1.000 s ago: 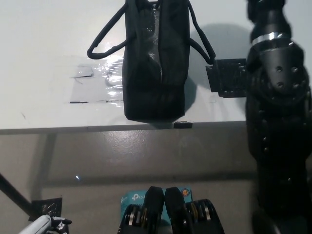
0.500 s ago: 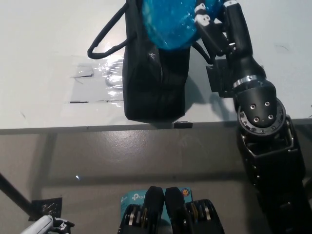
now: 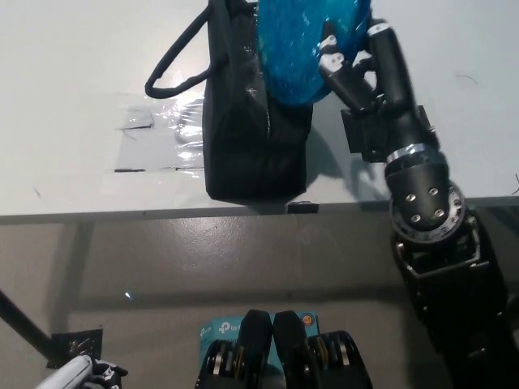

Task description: The robot uses its right hand to pick up a stack of plates kept in the middle of the desk and put it inside a bag kept next to it

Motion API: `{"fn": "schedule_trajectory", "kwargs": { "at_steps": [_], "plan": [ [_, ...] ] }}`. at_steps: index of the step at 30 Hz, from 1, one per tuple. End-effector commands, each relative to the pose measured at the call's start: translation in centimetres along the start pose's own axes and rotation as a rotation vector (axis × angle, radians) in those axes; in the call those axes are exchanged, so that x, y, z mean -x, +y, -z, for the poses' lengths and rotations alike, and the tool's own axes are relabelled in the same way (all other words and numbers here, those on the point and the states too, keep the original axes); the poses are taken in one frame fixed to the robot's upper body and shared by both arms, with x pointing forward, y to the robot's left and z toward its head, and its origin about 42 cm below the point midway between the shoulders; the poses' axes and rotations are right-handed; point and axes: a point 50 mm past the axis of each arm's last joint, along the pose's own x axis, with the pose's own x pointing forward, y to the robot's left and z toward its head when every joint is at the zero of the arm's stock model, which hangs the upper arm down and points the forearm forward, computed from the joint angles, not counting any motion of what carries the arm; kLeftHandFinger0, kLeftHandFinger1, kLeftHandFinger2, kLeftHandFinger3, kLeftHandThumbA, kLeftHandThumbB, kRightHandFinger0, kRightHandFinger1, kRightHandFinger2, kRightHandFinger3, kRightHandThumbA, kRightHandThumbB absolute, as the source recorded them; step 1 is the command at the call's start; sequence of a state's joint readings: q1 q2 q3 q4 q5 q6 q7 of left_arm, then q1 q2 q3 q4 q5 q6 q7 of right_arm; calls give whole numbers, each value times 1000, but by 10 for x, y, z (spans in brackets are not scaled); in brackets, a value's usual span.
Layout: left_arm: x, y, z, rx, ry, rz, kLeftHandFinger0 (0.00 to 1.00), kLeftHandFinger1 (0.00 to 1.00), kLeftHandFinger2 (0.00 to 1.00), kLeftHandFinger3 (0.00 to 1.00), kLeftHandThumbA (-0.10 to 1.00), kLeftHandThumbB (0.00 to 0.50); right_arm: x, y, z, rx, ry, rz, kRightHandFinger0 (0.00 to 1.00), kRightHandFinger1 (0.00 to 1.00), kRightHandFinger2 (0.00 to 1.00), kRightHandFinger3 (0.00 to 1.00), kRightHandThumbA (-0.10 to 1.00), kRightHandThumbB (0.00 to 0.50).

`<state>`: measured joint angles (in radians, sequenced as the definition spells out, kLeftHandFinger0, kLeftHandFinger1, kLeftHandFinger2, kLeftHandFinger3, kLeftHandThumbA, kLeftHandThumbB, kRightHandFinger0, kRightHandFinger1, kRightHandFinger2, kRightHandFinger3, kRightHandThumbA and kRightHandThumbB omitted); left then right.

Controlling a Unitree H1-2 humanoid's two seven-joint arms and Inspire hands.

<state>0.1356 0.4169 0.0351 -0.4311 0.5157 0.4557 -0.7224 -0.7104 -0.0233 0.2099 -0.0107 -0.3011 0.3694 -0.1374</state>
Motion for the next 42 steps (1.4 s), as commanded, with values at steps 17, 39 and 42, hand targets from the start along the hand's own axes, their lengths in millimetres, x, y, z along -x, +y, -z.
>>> {"fn": "schedule_trajectory", "kwargs": {
  "at_steps": [17, 39, 42],
  "plan": [
    [4, 7, -8, -20, -25, -31, 740, 747, 799, 885, -100, 0, 6, 26, 20, 129, -137, 20, 0, 1, 350, 164, -100, 333],
    [2, 5, -8, -28, -16, -28, 745, 743, 782, 856, -95, 0, -30, 47, 12, 151, 3, -76, 0, 0, 198, 0, -100, 207],
    [1, 3, -7, -34, -14, -18, 743, 746, 784, 856, -98, 0, -35, 53, 4, 75, 32, -55, 0, 0, 125, 0, -100, 236]
  ]
}}
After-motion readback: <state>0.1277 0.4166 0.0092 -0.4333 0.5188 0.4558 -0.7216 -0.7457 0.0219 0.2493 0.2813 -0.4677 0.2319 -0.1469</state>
